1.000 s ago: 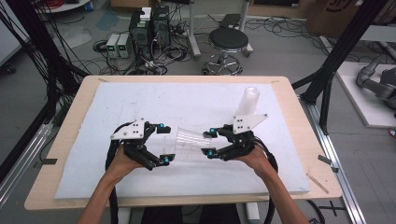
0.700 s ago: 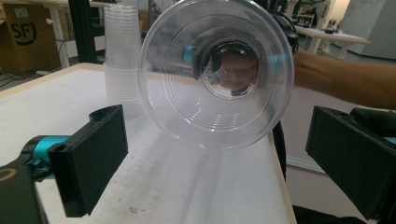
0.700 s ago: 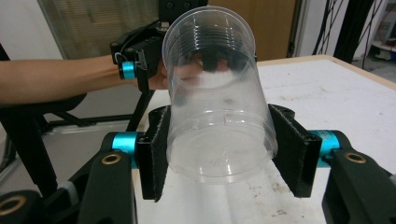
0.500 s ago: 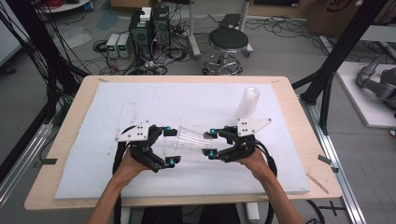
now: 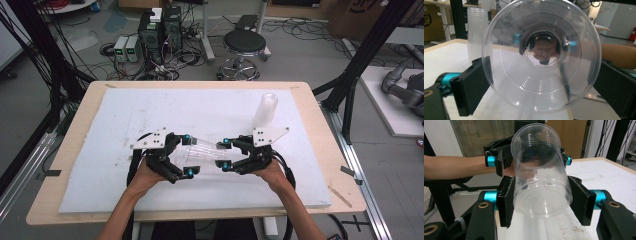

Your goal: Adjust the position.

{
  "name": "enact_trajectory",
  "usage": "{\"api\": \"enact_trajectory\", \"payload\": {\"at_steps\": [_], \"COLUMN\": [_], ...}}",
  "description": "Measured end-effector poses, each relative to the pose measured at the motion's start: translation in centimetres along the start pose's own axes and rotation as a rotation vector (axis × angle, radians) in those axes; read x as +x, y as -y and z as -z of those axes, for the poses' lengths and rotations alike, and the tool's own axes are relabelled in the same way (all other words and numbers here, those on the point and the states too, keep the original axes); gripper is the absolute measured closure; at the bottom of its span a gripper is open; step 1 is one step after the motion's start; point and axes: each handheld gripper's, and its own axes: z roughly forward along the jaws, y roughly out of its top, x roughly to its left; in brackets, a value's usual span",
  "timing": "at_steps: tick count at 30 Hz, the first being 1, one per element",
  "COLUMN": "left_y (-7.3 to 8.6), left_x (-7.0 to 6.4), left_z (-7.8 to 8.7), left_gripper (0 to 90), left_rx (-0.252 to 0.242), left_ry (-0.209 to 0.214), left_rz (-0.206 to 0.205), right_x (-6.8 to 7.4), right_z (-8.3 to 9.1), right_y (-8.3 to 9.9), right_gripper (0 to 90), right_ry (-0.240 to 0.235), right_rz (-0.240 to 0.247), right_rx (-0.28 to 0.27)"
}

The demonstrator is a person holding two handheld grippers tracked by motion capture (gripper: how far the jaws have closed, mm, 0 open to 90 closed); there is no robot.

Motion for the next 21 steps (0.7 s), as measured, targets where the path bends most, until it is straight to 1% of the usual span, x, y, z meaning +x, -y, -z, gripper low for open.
{"api": "enact_trajectory", "payload": {"at_steps": [3,4,9,11,13,15,17,21], "left_y": [-0.06,-0.06,-0.05,-0.06,-0.09,-0.11,-0.14,-0.16], "left_x": [0.02,0.02,0.05,0.06,0.06,0.04,0.04,0.04], "left_z": [-0.32,-0.43,-0.71,-0.75,-0.79,-0.83,-0.82,-0.7], "left_gripper": [7.7,7.8,9.5,10.3,11.3,12.9,15.4,18.7], "left_rx": [-0.019,-0.027,-0.054,-0.071,-0.085,-0.092,-0.092,-0.096], "left_ry": [0.011,0.014,0.026,0.033,0.034,0.037,0.036,0.038], "left_rz": [-0.005,0.003,0.013,0.022,0.022,0.021,0.01,0.008], "right_x": [0.02,0.05,0.08,0.04,0.12,0.12,0.16,0.2], "right_z": [-0.08,-0.1,-0.13,-0.13,-0.12,-0.15,-0.21,-0.21], "right_y": [0.0,0.0,-0.02,-0.02,-0.02,-0.03,-0.05,-0.06], "right_gripper": [42.9,42.8,42.9,42.8,42.9,42.8,42.8,42.9], "right_ry": [-0.004,-0.009,-0.011,-0.013,-0.018,-0.02,-0.024,-0.027], "right_rz": [0.0,-0.003,-0.001,0.006,0.0,0.003,0.008,0.011], "right_rx": [-0.001,0.0,-0.001,-0.006,-0.003,-0.008,-0.01,-0.013]}}
